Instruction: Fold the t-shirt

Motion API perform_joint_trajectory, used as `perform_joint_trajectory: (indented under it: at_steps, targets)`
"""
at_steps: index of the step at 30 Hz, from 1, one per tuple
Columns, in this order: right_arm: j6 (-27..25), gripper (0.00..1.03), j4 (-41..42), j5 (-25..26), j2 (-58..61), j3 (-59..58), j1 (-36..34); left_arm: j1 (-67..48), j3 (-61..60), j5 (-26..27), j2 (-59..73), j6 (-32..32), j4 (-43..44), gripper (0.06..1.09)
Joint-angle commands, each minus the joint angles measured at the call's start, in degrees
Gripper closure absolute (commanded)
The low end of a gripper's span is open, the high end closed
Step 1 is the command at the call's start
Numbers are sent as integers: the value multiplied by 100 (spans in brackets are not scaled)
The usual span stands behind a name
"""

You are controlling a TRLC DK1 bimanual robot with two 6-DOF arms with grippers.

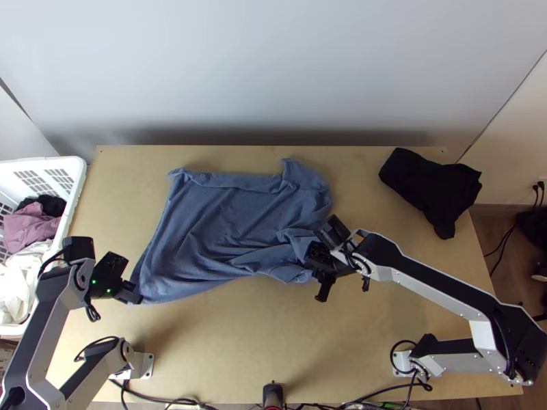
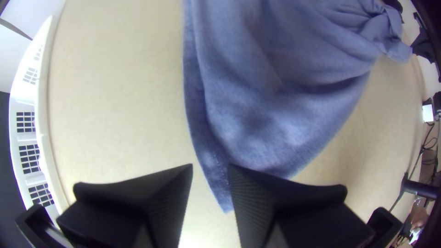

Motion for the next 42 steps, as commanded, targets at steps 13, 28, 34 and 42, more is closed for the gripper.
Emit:
perform_joint_trajectory:
  at_steps: [13, 28, 34, 42]
  targets:
    - [2, 100, -139, -1, -148, 1, -4, -91, -7, 162, 300, -406, -423, 52]
    - [-59, 100, -974, -1, -745, -149, -74, 147, 459, 557, 432, -406, -519, 105]
    - [-121, 100, -1308, -9, -1071, -535, -74, 656, 828, 724, 361, -63, -906, 105]
    - [-112, 100, -1792, -132, -1545, -694, -100, 1034, 1135, 1436, -34, 262, -1715, 105]
